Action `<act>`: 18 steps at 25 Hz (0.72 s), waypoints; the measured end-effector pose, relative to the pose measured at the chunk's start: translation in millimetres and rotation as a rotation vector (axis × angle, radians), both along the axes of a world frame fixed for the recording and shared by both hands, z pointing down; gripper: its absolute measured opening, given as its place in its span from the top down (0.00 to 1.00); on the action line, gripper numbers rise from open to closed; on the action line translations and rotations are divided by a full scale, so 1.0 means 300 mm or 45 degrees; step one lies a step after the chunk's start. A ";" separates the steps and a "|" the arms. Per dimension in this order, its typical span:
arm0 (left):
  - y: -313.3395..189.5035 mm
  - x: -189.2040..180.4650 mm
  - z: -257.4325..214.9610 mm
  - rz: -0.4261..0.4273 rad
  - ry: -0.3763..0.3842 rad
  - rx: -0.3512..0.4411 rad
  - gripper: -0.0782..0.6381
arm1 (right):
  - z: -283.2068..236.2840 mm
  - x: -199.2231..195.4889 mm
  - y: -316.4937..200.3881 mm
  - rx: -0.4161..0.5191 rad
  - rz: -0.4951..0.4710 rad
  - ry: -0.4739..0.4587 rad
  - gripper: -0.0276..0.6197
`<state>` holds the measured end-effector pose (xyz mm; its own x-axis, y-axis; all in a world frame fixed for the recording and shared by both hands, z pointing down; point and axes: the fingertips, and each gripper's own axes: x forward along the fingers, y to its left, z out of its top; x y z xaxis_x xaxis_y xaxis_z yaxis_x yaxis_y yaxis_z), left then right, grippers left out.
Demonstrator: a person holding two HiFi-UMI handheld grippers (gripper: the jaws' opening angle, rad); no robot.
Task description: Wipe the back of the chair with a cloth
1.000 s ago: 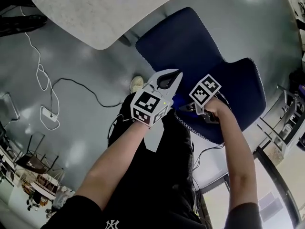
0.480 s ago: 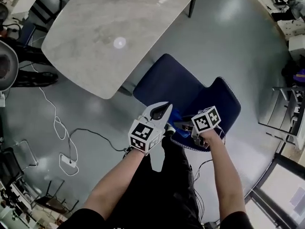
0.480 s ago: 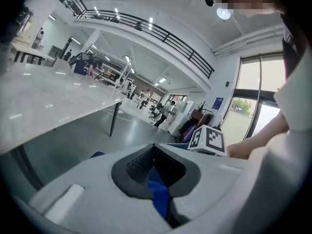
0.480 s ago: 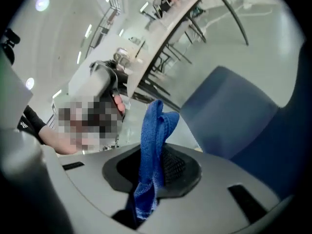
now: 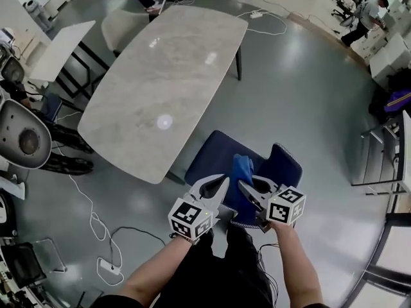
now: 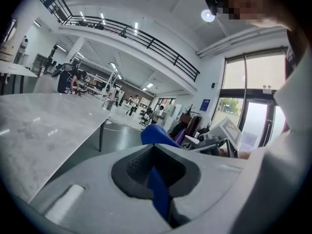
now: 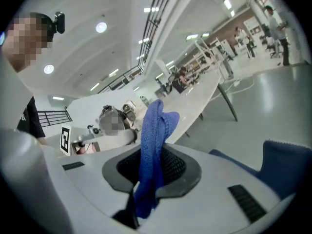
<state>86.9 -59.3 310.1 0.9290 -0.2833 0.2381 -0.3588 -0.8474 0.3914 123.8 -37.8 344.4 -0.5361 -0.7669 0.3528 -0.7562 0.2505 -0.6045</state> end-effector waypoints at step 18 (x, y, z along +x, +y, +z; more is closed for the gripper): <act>-0.024 0.083 -0.596 0.092 0.163 0.268 0.88 | -0.707 0.145 0.001 0.581 0.550 0.335 0.84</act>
<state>111.7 -66.3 131.5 0.9673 -0.2463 0.0600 -0.2535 -0.9366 0.2418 167.1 -37.4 132.4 -0.0885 -0.9959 0.0200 -0.9531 0.0788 -0.2921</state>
